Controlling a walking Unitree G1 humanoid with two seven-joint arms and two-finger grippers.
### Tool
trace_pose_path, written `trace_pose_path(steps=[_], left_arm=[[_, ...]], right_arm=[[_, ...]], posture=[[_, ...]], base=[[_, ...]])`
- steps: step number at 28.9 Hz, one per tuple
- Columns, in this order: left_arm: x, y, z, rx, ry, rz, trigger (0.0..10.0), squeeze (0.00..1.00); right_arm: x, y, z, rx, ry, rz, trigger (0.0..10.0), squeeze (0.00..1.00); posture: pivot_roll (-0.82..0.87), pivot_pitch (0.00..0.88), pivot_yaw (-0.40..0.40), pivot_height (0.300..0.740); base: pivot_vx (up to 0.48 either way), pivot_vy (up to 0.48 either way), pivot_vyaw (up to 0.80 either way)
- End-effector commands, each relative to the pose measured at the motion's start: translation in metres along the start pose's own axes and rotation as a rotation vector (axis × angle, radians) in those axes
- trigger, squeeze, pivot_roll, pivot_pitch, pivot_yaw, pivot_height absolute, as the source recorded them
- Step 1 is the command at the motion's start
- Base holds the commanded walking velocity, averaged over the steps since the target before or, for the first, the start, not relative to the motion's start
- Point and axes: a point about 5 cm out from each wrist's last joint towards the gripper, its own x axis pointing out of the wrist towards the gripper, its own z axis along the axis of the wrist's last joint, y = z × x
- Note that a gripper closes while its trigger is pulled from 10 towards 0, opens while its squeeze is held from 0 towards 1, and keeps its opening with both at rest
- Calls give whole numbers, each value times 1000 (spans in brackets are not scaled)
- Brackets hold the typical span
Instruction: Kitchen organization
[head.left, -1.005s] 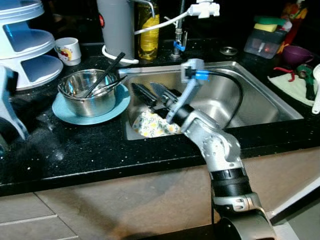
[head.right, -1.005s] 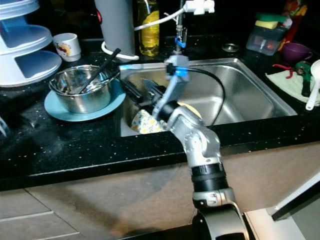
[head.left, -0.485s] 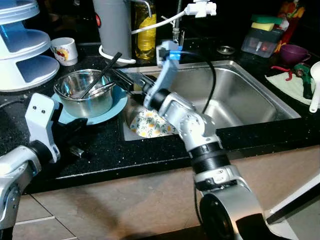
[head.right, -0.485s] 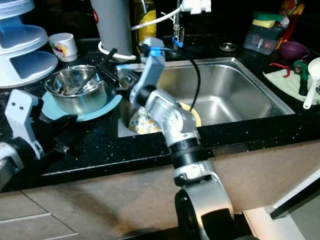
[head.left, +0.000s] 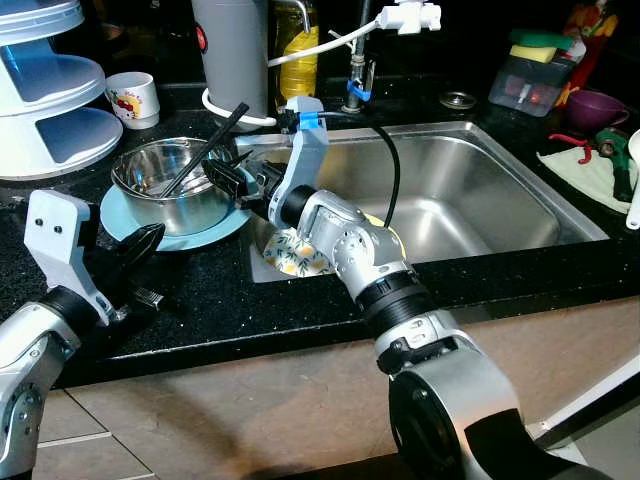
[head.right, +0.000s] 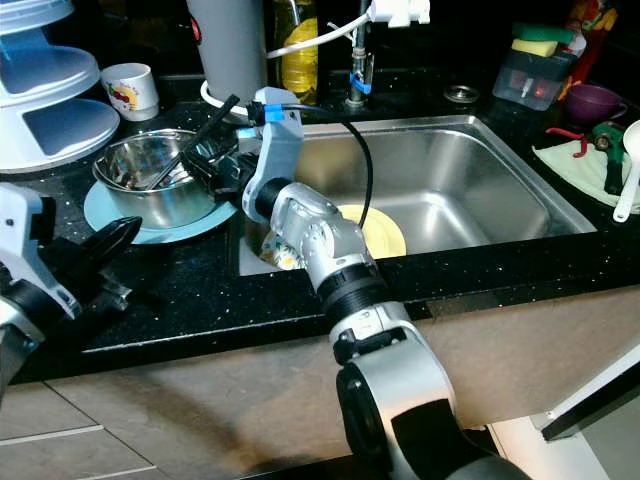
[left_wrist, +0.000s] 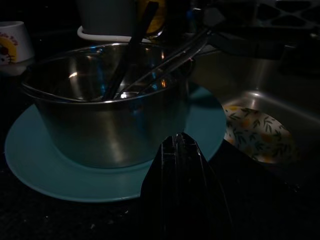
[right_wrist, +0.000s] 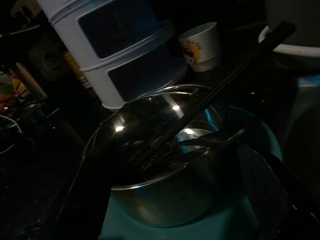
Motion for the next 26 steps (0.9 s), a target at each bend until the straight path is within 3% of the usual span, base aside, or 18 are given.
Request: trace_pose_path(steps=[1,6,9,10,13,18,26], left_arm=[[-4,-2,-1,11,2,-15,10000,0],[-4,-1,0,13,-15,-2,10000,0],[-6,5,5,12,-55,29,10000,0],[-8,7,7,7,-71,41,10000,0],[-10,8,8,4,-75,40,10000,0],[-7,2,6,-13,-70,-28,10000,0],[-8,1,6,2,-49,-58,10000,0]], right_arm=[[4,3,2,-14,-13,-4,10000,0],[4,-1,5,-32,-34,-42,10000,0],[3,-3,17,-30,-111,-53,10000,0],[2,-3,28,-24,-186,-40,10000,0],[1,-4,34,-31,-225,-46,10000,0],[1,-18,21,-126,-109,-176,10000,0],[4,-20,-2,-69,2,-245,10000,0]], posture=[[45,228,-37,740],[51,224,-46,740],[51,224,-46,740],[51,222,-45,740],[49,220,-42,740],[50,223,-41,740],[64,236,-49,740]], base=[[0,0,0],[0,0,0],[0,0,0],[0,0,0],[0,0,0],[0,0,0],[0,0,0]])
